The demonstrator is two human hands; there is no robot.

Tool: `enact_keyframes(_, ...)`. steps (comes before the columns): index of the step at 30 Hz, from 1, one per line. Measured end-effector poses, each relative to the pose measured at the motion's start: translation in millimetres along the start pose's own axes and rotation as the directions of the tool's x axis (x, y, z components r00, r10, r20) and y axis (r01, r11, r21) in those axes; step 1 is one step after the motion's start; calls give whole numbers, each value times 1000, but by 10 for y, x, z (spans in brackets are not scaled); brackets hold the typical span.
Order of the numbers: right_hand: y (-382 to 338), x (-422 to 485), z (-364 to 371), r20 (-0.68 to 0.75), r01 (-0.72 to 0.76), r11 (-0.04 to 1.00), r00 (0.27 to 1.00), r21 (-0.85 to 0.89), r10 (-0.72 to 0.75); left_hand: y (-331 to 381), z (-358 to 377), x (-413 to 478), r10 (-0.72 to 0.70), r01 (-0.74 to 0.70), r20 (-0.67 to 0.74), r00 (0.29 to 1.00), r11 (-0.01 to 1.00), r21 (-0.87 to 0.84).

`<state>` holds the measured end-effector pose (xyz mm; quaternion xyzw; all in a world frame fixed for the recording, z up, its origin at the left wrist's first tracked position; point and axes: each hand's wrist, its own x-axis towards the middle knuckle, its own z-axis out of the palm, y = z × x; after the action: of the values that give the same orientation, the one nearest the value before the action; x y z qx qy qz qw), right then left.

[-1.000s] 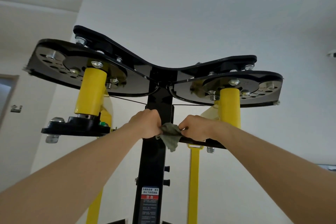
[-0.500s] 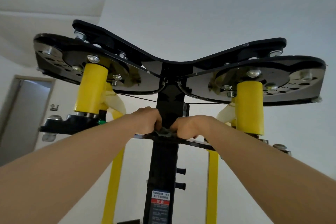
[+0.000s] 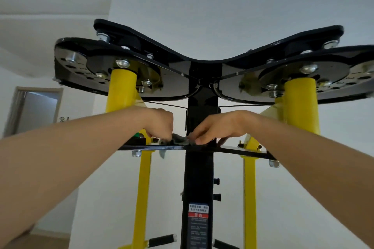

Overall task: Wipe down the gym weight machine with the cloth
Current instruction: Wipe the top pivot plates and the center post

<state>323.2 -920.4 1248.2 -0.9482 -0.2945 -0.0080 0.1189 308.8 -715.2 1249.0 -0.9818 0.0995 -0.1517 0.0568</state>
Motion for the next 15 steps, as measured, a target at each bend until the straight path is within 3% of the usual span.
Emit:
enact_keyframes(7, 189, -257, -93, -29, -69, 997, 997, -47, 68, 63, -74, -27, 318, -329, -89, 944, 931, -160)
enact_keyframes(11, 204, -358, -144, -41, -148, 978, 989, -143, 144, 229, -8, 51, 397, -387, -33, 917, 869, -308)
enact_keyframes(15, 260, -332, -121, -71, -192, 953, 981, -236, 180, 310, 64, 167, 405, -382, 19, 914, 875, -299)
